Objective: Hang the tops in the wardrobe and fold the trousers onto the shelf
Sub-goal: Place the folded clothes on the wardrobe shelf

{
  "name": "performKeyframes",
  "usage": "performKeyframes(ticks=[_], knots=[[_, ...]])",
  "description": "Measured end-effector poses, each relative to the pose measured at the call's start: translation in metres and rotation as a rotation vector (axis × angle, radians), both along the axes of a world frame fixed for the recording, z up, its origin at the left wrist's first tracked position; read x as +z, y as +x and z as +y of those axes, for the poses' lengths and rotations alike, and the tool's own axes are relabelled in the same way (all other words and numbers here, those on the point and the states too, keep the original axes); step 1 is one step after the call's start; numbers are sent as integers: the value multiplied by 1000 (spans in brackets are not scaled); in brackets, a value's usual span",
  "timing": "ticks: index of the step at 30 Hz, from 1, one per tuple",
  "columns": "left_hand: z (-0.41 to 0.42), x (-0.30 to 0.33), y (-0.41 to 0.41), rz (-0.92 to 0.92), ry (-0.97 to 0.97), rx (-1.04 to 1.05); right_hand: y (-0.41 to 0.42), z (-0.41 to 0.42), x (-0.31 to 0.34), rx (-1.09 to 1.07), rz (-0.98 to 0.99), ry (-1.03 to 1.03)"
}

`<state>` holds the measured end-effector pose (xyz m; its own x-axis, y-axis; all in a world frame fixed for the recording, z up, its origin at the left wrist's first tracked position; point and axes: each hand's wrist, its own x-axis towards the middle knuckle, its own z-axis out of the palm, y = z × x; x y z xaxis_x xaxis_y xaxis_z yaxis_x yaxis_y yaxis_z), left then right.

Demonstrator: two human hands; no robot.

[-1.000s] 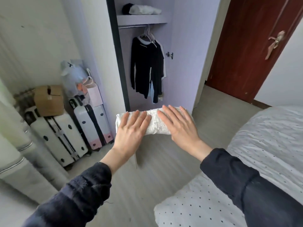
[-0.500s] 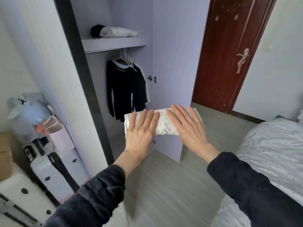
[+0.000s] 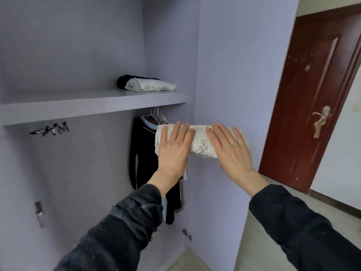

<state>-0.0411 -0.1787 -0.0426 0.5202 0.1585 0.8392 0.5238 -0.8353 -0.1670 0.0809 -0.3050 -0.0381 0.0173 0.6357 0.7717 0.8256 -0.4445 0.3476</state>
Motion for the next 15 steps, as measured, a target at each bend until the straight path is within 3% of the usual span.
performKeyframes(ticks=[7, 15], knots=[[129, 49, 46, -49, 135, 190, 74, 151, 53, 211, -103, 94], [238, 107, 40, -69, 238, 354, 96, 299, 108, 454, -121, 126]])
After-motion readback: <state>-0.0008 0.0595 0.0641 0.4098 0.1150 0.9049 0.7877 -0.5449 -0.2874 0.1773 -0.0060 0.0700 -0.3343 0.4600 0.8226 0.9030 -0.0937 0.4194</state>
